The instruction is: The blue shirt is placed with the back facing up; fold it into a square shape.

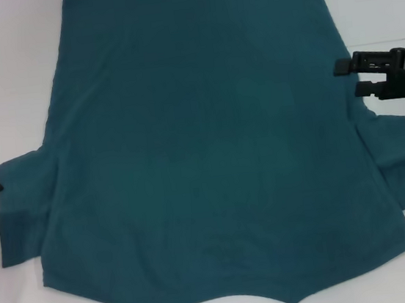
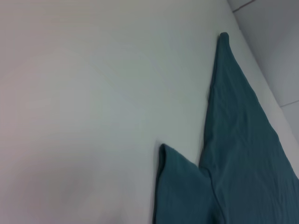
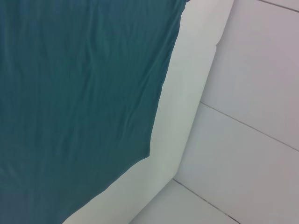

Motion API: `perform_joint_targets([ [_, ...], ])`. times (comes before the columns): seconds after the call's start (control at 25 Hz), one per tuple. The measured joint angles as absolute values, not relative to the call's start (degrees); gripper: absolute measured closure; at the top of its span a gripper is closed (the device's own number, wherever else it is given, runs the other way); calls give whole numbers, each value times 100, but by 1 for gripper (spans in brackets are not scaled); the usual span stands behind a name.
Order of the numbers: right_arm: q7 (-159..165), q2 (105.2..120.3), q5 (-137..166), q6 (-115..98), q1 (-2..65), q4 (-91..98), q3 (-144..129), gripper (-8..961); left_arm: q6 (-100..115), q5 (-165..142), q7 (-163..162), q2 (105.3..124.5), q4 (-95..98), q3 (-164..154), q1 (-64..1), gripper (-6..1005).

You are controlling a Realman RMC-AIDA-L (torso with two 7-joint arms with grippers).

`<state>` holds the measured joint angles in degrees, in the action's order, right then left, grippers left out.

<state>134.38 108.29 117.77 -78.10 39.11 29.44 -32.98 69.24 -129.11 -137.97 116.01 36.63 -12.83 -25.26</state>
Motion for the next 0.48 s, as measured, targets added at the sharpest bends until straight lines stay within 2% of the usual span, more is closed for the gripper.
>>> perform_joint_targets([
  [0.48, 13416, 10833, 11777, -7805, 3891, 2944, -3304, 37, 6784, -12918, -13617, 11613, 3429, -1470, -2567, 175],
])
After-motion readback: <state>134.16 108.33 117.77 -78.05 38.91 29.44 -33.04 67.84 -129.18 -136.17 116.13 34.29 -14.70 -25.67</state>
